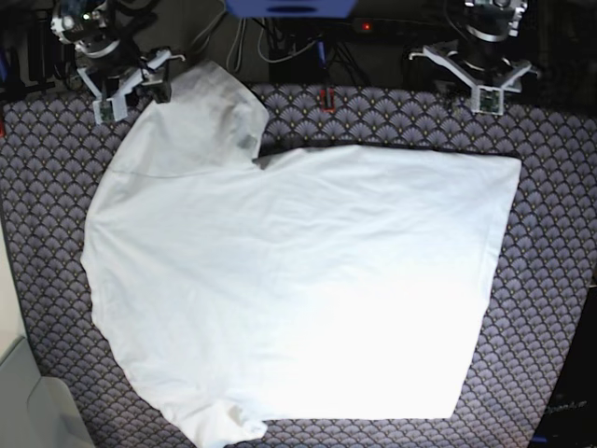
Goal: Fold the T-shirt properly
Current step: 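Lower both grippers onto the shirt's collar-side edge at its two corners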
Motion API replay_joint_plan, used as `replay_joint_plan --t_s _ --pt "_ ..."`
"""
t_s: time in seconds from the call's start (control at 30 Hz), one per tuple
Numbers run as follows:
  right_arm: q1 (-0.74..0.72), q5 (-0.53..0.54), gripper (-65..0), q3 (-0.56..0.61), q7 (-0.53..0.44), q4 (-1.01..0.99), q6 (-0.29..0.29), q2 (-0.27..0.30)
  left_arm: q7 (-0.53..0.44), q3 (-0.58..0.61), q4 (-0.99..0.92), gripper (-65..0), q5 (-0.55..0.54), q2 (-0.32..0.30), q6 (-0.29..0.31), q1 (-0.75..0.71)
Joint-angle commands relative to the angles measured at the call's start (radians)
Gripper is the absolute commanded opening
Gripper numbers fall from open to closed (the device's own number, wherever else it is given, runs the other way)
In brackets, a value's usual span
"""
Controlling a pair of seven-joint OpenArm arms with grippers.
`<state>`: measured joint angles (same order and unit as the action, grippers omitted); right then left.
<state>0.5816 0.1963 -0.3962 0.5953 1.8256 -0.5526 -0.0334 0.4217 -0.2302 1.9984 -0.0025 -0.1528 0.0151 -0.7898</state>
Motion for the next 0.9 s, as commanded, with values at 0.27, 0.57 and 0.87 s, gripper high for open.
replay_joint_plan --t_s 0.27,0.57,0.87 --pt "0.007 0.010 -30.6 -0.002 -0.018 -0.034 -0.093 -0.030 -0.013 -0.056 0.017 -32.5 0.002 -0.004 -0.004 0.028" --pt "-0.004 0.010 -41.5 -0.002 -0.016 -0.036 -0.146 -0.038 -0.011 -0.062 -0.004 -32.5 0.002 0.006 -0.004 0.111" --pt "-0.044 0.004 -63.2 -0.002 -0.016 -0.099 -0.146 -0.029 -0.011 -0.077 -0.064 -32.5 0.003 0.049 -0.005 0.217"
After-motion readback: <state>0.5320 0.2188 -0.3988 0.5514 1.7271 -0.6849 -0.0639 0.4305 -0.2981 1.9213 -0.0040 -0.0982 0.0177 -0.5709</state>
